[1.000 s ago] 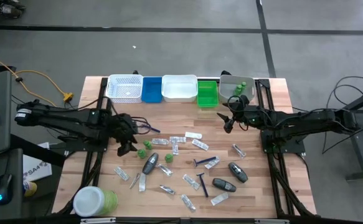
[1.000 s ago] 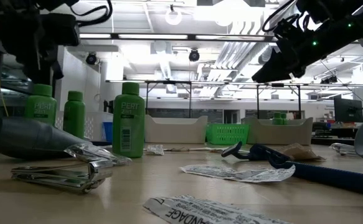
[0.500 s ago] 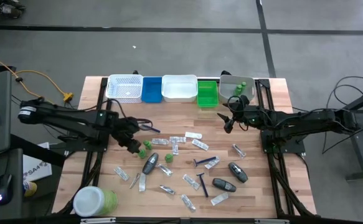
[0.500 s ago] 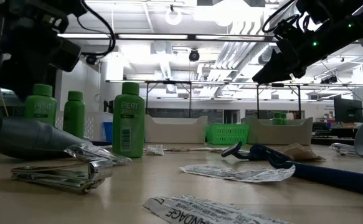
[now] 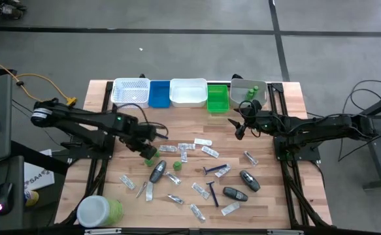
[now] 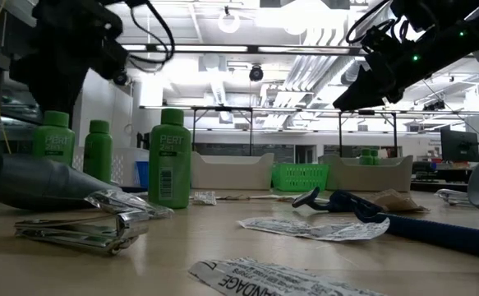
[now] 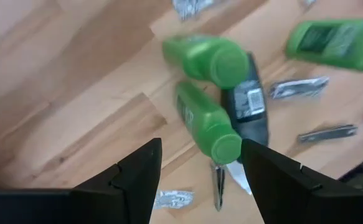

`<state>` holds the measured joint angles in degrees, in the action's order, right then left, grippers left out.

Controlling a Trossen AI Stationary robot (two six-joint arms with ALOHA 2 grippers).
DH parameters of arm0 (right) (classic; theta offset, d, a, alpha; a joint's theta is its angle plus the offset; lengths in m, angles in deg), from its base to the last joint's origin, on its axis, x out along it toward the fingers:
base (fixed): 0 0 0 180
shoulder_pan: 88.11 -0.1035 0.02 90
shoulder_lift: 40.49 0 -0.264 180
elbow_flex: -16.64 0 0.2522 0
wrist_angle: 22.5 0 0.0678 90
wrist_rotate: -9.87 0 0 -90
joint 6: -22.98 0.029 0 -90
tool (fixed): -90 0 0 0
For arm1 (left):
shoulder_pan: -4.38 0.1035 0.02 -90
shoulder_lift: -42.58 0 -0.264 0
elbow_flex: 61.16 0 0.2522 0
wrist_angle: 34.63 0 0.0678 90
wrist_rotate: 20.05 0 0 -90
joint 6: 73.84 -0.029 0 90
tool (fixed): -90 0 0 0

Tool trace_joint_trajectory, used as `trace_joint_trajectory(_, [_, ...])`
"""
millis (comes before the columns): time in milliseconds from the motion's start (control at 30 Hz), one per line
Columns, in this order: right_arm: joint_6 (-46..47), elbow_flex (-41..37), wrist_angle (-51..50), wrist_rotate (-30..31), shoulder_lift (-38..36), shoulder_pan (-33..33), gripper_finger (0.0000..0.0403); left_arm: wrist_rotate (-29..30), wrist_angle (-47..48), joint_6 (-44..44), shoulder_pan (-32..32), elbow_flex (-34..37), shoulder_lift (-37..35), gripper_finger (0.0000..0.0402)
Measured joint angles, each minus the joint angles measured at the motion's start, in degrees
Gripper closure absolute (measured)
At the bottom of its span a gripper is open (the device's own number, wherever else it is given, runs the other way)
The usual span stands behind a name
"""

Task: Pick & Place Travel size toiletries
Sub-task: Put the shampoo into the gray bin

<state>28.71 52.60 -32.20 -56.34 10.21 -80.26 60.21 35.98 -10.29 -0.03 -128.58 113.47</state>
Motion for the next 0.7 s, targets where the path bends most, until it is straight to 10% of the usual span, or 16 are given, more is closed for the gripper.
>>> trace_joint_trajectory(700, [-1.03,0.00,-0.56,-0.02,0.00,0.02,0.0147,11.33,4.89,10.18,-11.10,-6.41,8.30,0.0183])
